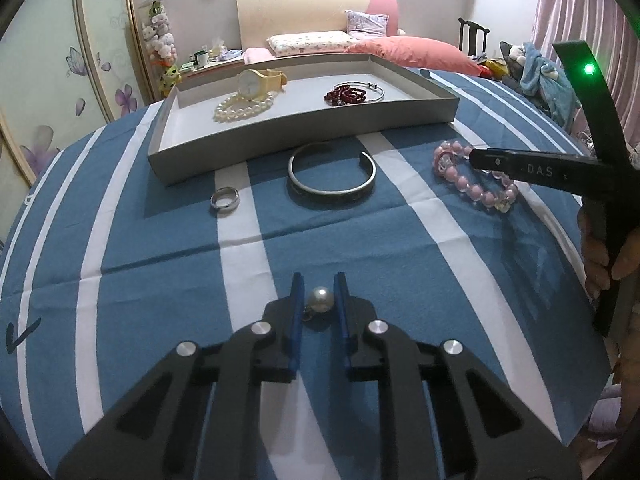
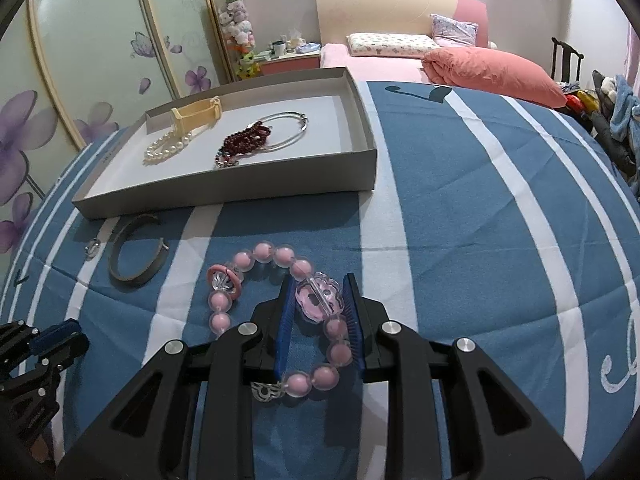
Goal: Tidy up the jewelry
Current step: 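Grasp the pink crystal bracelet with the right tool while the left tool grasps the pearl charm, then drop the pink bracelet into the tray with the right tool while the left tool drops the charm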
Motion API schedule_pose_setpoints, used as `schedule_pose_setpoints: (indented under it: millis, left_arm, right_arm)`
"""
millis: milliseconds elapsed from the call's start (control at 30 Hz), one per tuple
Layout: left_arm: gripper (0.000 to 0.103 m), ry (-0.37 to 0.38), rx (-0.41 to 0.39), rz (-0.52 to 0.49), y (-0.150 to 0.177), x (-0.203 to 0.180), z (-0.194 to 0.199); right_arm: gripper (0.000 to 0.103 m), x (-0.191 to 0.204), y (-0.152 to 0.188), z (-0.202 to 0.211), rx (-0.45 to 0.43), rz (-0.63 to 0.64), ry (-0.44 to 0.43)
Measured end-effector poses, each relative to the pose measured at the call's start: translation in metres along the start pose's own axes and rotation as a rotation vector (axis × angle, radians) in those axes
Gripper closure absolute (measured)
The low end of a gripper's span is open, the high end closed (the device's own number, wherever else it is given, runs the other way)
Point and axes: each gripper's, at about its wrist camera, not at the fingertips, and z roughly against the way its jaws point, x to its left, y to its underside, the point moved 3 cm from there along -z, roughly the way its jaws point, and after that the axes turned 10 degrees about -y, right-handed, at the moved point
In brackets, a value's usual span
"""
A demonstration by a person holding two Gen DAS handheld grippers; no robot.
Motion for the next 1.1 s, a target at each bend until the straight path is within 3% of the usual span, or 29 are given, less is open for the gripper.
schedule_pose_setpoints:
  millis: [300, 567, 800, 1100]
  left_arm:
    - [0.088, 0.002, -0.053, 0.058, -0.006, 0.015, 0.009]
    - [0.088, -0.011, -0.149, 0.153, -0.019, 0.038, 0.024]
    - [0.088, -0.019, -0.203, 0.199, -0.029, 0.052, 0.034]
    - [0.088, -0.018, -0.210, 0.201, -0.028, 0.052, 0.035]
  right_arm:
    - [0.078, 0.019, -0.006, 0.027, -0.121, 0.037, -0.098]
    - [0.078, 0.049, -0.011, 0.054, -0.244, 0.100, -0.204]
    - [0.078, 0.058, -0.012, 0.064, -0.286, 0.109, -0.237]
    - [0.078, 0.058, -0.012, 0.069, -0.298, 0.107, -0.244]
